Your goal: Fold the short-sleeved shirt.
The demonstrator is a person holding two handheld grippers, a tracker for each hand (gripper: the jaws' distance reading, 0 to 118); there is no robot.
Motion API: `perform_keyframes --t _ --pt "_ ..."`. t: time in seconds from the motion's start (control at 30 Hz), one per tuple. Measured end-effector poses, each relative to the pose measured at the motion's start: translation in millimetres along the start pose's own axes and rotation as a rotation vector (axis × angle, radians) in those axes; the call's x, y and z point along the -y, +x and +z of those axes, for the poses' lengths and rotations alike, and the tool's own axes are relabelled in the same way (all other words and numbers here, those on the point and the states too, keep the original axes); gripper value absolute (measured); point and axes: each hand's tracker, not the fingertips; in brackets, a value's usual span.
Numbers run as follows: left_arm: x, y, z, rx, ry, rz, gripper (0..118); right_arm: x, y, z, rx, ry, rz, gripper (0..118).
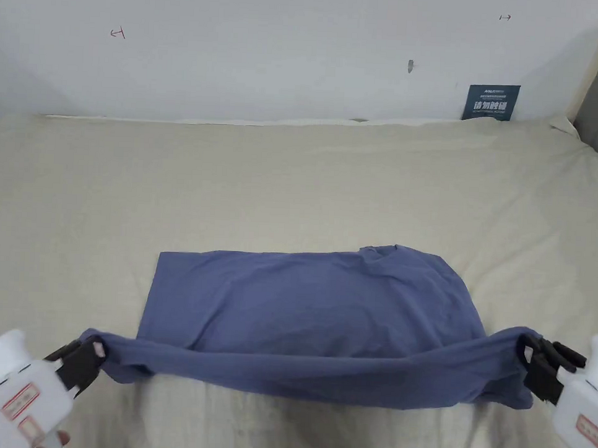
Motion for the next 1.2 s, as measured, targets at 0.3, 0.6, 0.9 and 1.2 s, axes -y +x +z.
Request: perform_keyframes --t 0.3,0.6,0.9,1.2 --pt "-6.3 16.7 -116.7 -0.177 -0.151 -0.054 4 -6.8 28.2 -126.0 0.005 -0.182 -0.001 3" --pt "-0.1 22.2 -147.9 -0.195 -0.080 -0.074 43 -3.5 18.7 -161.6 0.086 -0.210 0.113 95" --pt "44.0 17.3 -36.4 -0.202 0.187 -0.371 118 25.6 -15.5 -53.3 0.106 0.001 0.189 116" --pt "87.2 17.8 -14.0 -0.227 0.122 -0.544 0 53.3 -42.0 -2.4 -0.012 0.048 0.238 1"
